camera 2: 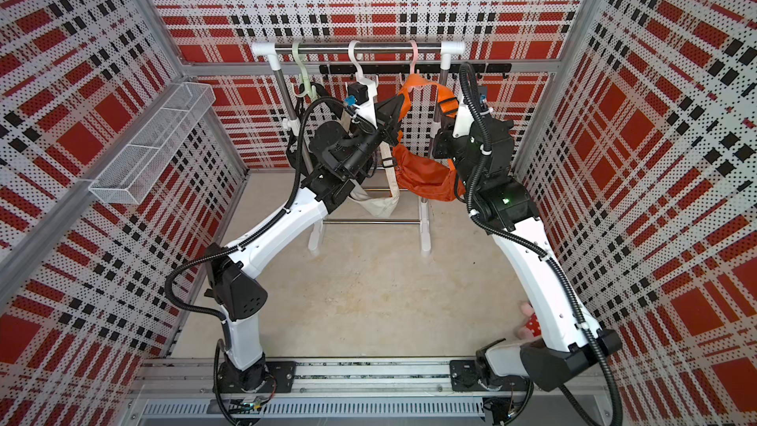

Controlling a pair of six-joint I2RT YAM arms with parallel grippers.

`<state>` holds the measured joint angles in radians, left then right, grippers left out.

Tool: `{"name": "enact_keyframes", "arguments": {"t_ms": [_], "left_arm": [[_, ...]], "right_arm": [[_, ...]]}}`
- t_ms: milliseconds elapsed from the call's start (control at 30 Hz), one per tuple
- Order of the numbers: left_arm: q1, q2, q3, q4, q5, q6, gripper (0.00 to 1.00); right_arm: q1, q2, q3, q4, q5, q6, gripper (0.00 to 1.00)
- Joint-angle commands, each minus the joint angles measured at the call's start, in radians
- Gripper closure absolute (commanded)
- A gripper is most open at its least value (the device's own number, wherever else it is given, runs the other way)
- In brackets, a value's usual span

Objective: Take the bag off the hook
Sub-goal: Pick up the bag from the hook, then place the bag at the center of the board.

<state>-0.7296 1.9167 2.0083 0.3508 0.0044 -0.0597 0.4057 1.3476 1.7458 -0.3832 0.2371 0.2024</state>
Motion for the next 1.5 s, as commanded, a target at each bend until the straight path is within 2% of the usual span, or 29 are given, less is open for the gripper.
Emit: {"name": "enact_keyframes", "arguments": {"t_ms": [0,267,600,767,900,1167,1333,1467], "left_arm": [[-0.031,-0.069,-0.044,0.039,-0.011,-0.012,1.0],[-0.137,-0.207,-0.215,0.036,-0.039,-0.01,1.0],[-0.301,-0.41,-0.439,-0.019,-0.154,-0.012,1.0],[-0.402,-0.509,-0.562,-0.077,-0.225,-0.03,1.0],[-0.469,-0.583,-0.671,-0.122,-0.266,-0.091,1.0],[-0.554,-0.695,-0.878,-0.164,-0.322,-0.305,1.0],[-0.568,-0.716,-0.964,-0.196,-0.31,-0.423,1.0],[-0.56,-0.688,-1.003,-0.198,-0.316,-0.452,1.0]], "right_arm": [[0.008,-0.055,-0.019,-0.06,0.022,0.018,0.84],[0.008,-0.203,-0.086,-0.179,0.022,0.082,0.84],[0.008,-0.377,-0.182,-0.39,-0.024,0.167,0.84],[0.008,-0.458,-0.246,-0.509,-0.127,0.228,0.86],[0.008,-0.528,-0.316,-0.595,-0.172,0.286,0.85],[0.008,-0.634,-0.45,-0.763,-0.204,0.404,0.87],[0.008,-0.652,-0.494,-0.86,-0.2,0.434,0.86],[0.008,-0.645,-0.577,-0.851,-0.18,0.447,0.85]]}}
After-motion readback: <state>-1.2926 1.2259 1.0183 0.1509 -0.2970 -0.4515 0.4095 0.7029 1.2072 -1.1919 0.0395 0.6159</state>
